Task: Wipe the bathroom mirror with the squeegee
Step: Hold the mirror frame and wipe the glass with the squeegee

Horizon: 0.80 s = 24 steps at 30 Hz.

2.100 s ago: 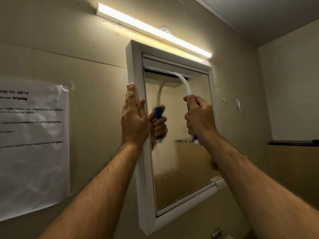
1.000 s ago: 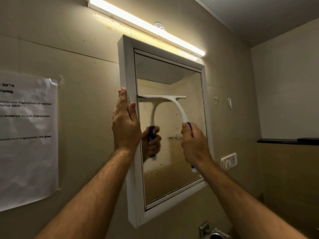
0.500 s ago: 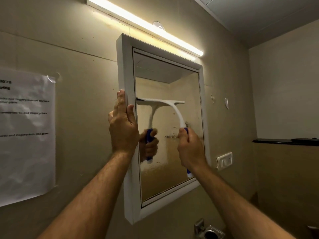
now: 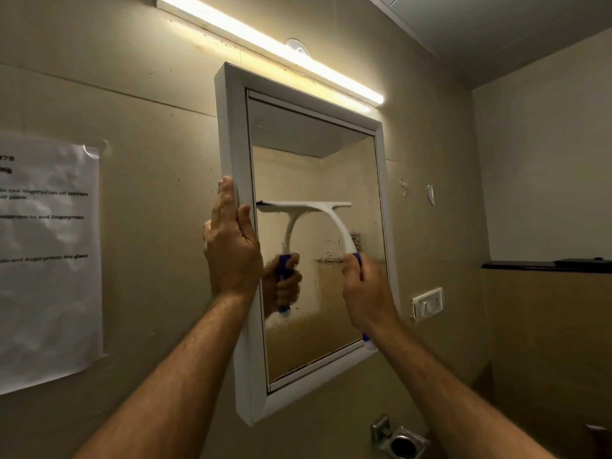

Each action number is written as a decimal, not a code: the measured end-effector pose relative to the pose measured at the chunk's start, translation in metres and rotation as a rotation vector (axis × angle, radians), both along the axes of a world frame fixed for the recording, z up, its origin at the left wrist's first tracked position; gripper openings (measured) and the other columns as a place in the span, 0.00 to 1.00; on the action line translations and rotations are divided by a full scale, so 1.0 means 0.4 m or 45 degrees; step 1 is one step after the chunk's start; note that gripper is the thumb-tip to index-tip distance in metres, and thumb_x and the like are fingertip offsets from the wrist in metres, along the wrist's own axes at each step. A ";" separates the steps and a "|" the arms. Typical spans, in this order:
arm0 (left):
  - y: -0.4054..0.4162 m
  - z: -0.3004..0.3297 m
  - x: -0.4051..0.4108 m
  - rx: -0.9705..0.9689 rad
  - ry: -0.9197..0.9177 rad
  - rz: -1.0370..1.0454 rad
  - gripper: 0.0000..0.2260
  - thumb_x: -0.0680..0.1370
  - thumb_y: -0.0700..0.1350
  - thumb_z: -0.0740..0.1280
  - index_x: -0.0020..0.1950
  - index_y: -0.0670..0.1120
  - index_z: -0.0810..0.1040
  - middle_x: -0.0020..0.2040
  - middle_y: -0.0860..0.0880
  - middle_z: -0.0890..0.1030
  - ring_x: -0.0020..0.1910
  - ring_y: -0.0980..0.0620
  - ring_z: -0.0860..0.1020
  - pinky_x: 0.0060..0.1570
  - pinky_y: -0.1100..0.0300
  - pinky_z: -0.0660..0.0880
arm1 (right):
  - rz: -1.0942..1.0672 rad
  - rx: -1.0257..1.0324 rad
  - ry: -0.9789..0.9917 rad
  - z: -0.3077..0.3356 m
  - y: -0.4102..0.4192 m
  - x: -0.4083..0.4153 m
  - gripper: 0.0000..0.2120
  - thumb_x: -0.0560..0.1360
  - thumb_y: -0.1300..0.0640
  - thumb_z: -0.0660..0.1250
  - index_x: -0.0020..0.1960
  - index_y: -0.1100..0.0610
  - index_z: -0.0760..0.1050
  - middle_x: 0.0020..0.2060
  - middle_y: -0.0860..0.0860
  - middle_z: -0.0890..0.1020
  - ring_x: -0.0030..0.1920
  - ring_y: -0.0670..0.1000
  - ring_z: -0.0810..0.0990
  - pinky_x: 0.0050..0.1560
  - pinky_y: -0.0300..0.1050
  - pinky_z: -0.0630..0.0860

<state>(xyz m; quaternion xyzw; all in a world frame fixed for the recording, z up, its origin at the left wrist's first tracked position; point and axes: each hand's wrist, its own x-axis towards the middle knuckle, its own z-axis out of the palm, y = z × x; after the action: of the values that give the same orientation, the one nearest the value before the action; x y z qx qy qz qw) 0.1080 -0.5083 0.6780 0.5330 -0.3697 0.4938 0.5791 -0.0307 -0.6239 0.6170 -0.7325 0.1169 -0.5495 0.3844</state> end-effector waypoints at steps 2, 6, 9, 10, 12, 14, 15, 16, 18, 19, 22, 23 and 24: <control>-0.001 0.002 0.000 0.006 -0.008 0.002 0.22 0.82 0.50 0.53 0.77 0.49 0.59 0.74 0.48 0.66 0.65 0.57 0.66 0.60 0.58 0.69 | 0.008 -0.009 -0.007 0.022 -0.008 -0.014 0.15 0.83 0.47 0.53 0.49 0.54 0.73 0.33 0.50 0.72 0.30 0.46 0.69 0.30 0.42 0.68; 0.004 0.002 -0.003 0.000 -0.009 0.000 0.21 0.83 0.48 0.55 0.76 0.48 0.60 0.73 0.46 0.65 0.68 0.50 0.68 0.63 0.52 0.72 | 0.050 -0.052 -0.058 0.112 0.021 -0.039 0.15 0.83 0.45 0.52 0.49 0.51 0.72 0.34 0.50 0.73 0.31 0.47 0.69 0.30 0.42 0.68; 0.009 0.003 -0.008 -0.004 -0.016 0.028 0.21 0.83 0.47 0.55 0.76 0.48 0.61 0.71 0.44 0.66 0.66 0.50 0.70 0.59 0.58 0.72 | 0.134 -0.007 -0.066 0.119 0.042 -0.042 0.18 0.84 0.47 0.49 0.44 0.56 0.70 0.33 0.53 0.70 0.33 0.47 0.68 0.27 0.34 0.67; 0.009 0.001 -0.009 -0.004 -0.015 0.025 0.21 0.83 0.47 0.55 0.76 0.48 0.61 0.71 0.44 0.66 0.64 0.51 0.70 0.57 0.60 0.72 | 0.133 0.007 -0.047 0.102 0.055 -0.047 0.18 0.84 0.48 0.49 0.41 0.56 0.68 0.32 0.53 0.69 0.34 0.46 0.67 0.27 0.32 0.69; 0.009 -0.001 -0.008 -0.006 -0.005 0.008 0.21 0.83 0.47 0.56 0.76 0.48 0.61 0.69 0.44 0.66 0.60 0.53 0.71 0.53 0.65 0.73 | 0.053 -0.046 -0.050 0.046 0.042 -0.034 0.14 0.84 0.48 0.52 0.40 0.48 0.67 0.34 0.49 0.71 0.33 0.43 0.69 0.28 0.26 0.69; 0.008 -0.003 -0.008 -0.008 0.021 -0.002 0.21 0.83 0.47 0.56 0.76 0.49 0.61 0.67 0.43 0.66 0.54 0.57 0.71 0.45 0.73 0.71 | 0.021 -0.047 -0.019 -0.007 0.015 -0.022 0.12 0.83 0.50 0.54 0.42 0.47 0.68 0.33 0.47 0.72 0.32 0.44 0.70 0.29 0.31 0.70; 0.007 -0.004 -0.009 -0.007 0.035 -0.007 0.21 0.82 0.47 0.57 0.76 0.49 0.61 0.66 0.43 0.67 0.52 0.59 0.70 0.42 0.76 0.69 | 0.044 -0.027 0.012 -0.029 -0.006 -0.017 0.11 0.83 0.49 0.54 0.43 0.48 0.70 0.33 0.48 0.72 0.31 0.45 0.70 0.30 0.35 0.70; 0.006 -0.005 -0.010 -0.004 0.049 -0.012 0.21 0.82 0.47 0.57 0.76 0.50 0.61 0.65 0.42 0.67 0.50 0.60 0.70 0.40 0.76 0.69 | 0.063 -0.003 0.057 -0.034 0.001 -0.030 0.12 0.83 0.49 0.54 0.44 0.49 0.71 0.33 0.49 0.72 0.31 0.46 0.70 0.31 0.39 0.70; 0.008 -0.007 -0.011 -0.004 0.079 -0.016 0.21 0.82 0.47 0.57 0.76 0.51 0.61 0.64 0.42 0.67 0.43 0.64 0.69 0.37 0.77 0.68 | 0.083 -0.016 0.080 -0.020 -0.007 -0.049 0.12 0.83 0.49 0.54 0.46 0.51 0.72 0.33 0.50 0.72 0.31 0.46 0.69 0.31 0.41 0.69; 0.007 -0.008 -0.012 -0.006 0.092 -0.015 0.21 0.82 0.47 0.57 0.76 0.51 0.61 0.63 0.41 0.67 0.40 0.65 0.69 0.35 0.77 0.68 | 0.078 -0.034 0.068 -0.003 -0.008 -0.056 0.13 0.83 0.48 0.54 0.47 0.52 0.73 0.32 0.50 0.72 0.31 0.46 0.69 0.31 0.42 0.69; 0.005 -0.009 -0.013 -0.013 0.105 -0.023 0.21 0.82 0.47 0.57 0.76 0.50 0.62 0.62 0.40 0.67 0.41 0.73 0.69 0.30 0.79 0.70 | 0.077 -0.037 0.000 0.063 -0.009 -0.058 0.14 0.83 0.46 0.53 0.49 0.52 0.74 0.32 0.49 0.72 0.30 0.45 0.69 0.30 0.40 0.69; 0.005 -0.009 -0.011 -0.014 0.106 -0.022 0.21 0.82 0.47 0.57 0.76 0.50 0.62 0.62 0.39 0.67 0.42 0.76 0.68 0.32 0.81 0.70 | 0.095 -0.032 -0.016 0.078 -0.007 -0.054 0.14 0.83 0.46 0.53 0.49 0.52 0.73 0.33 0.49 0.72 0.30 0.45 0.69 0.29 0.40 0.69; 0.005 -0.009 -0.011 -0.017 0.108 -0.018 0.21 0.82 0.47 0.57 0.76 0.50 0.62 0.61 0.39 0.67 0.43 0.77 0.67 0.33 0.83 0.69 | 0.113 -0.034 -0.024 0.089 0.001 -0.050 0.14 0.83 0.46 0.53 0.49 0.52 0.73 0.33 0.49 0.73 0.30 0.46 0.70 0.29 0.40 0.69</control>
<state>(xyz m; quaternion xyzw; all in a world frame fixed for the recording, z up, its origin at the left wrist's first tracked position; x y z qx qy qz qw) 0.1037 -0.5065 0.6742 0.5470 -0.3454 0.4692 0.6011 -0.0509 -0.6237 0.6526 -0.7368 0.0733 -0.5403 0.3999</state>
